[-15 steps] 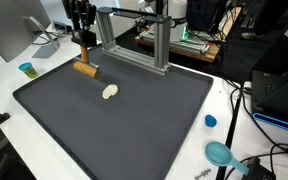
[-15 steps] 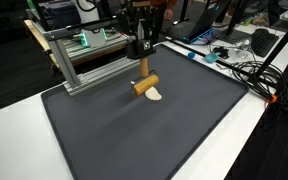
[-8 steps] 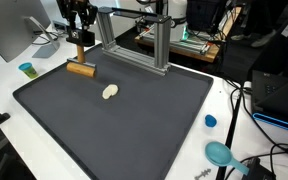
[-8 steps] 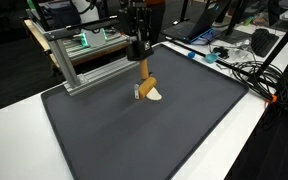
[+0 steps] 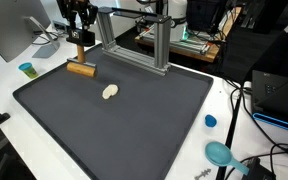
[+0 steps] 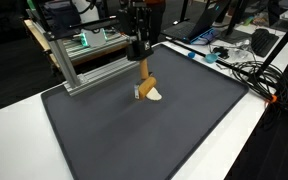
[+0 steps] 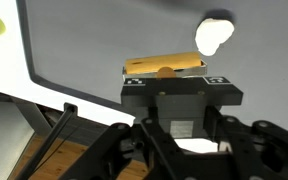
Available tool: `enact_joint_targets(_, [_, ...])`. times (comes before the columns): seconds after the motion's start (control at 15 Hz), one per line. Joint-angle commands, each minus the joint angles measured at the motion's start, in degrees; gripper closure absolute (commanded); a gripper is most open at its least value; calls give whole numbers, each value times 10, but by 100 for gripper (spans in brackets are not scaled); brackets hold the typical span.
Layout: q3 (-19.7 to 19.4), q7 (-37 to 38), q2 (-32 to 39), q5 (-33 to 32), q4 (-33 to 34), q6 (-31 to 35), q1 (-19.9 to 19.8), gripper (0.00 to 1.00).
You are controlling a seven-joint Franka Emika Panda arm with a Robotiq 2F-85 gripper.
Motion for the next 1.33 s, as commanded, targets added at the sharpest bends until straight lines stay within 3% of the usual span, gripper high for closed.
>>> enact_joint_targets(0.0, [-1,2,0,-1,0,-1,2,79])
enact_joint_targets(0.27, [4,-27,-2,-76,-16,76,12,79])
enact_joint_targets(0.47, [11,-119,6,-63,-19,108,7,79])
enact_joint_targets(0.53, [10,-62,10,-65,-12,82,13,79])
enact_joint_targets(0.6, [10,-68,11,-64,-13,84,13,54])
enact_joint_targets(1.27, [11,-66,16,-64,-13,84,12,54])
